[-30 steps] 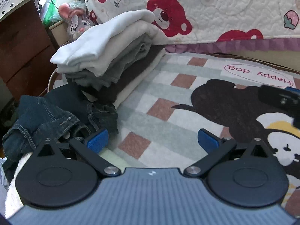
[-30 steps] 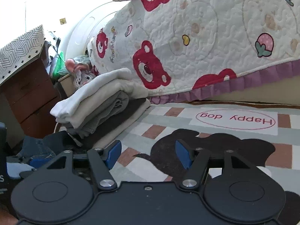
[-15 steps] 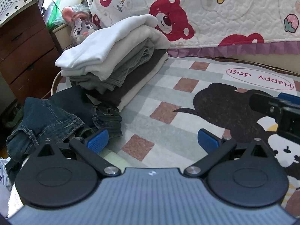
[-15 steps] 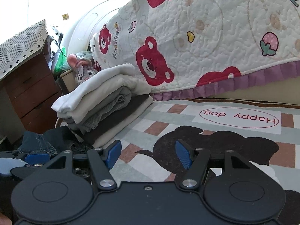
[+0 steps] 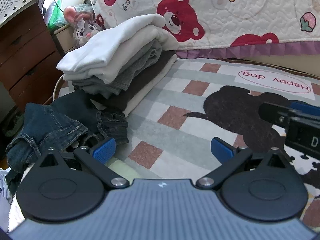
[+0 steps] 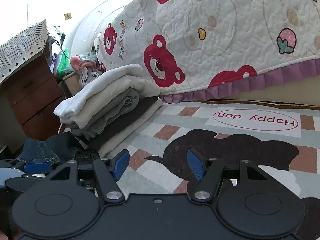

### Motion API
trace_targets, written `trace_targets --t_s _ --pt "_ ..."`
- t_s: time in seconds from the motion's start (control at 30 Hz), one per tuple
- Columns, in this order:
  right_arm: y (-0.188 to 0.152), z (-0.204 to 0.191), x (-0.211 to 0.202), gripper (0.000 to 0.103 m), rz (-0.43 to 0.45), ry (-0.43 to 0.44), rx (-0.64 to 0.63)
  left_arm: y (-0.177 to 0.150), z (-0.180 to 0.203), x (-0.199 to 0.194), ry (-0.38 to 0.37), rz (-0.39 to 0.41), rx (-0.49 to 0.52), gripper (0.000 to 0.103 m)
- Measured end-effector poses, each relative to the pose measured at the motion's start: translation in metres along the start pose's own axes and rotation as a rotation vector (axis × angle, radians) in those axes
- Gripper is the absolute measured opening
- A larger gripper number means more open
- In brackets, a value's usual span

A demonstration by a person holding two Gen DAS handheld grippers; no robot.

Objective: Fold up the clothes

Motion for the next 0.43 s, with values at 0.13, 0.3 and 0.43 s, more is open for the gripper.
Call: trace_targets --t_s 0.13,0.3,0.43 --pt "-0.0008 0.0001 -0.0001 0.069 -0.002 0.0 0.0 -0.0002 -0.0005 -0.0008 0.007 0.004 0.002 0.103" --pt "-0.0019 0.0011 -0.0004 0.07 -0.005 -0.002 0.003 -0.0008 0.0009 -0.0015 0.009 0.009 0.016 0.103" --pt "-0.0029 0.0026 -0.0002 0.07 -0.006 -0.007 0.01 -0.0026 0.0008 -0.0003 0.0 -0.009 0.007 0.103"
Point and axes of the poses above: each gripper's, at about its wrist camera, not at the fingertips, and x roughly the way its jaws point, z to its right, y to its top, the point moved 7 cm from there along x, roughly the way its jaws point, and after that the axes turned 9 degrees about z, right-handed, at the moved point
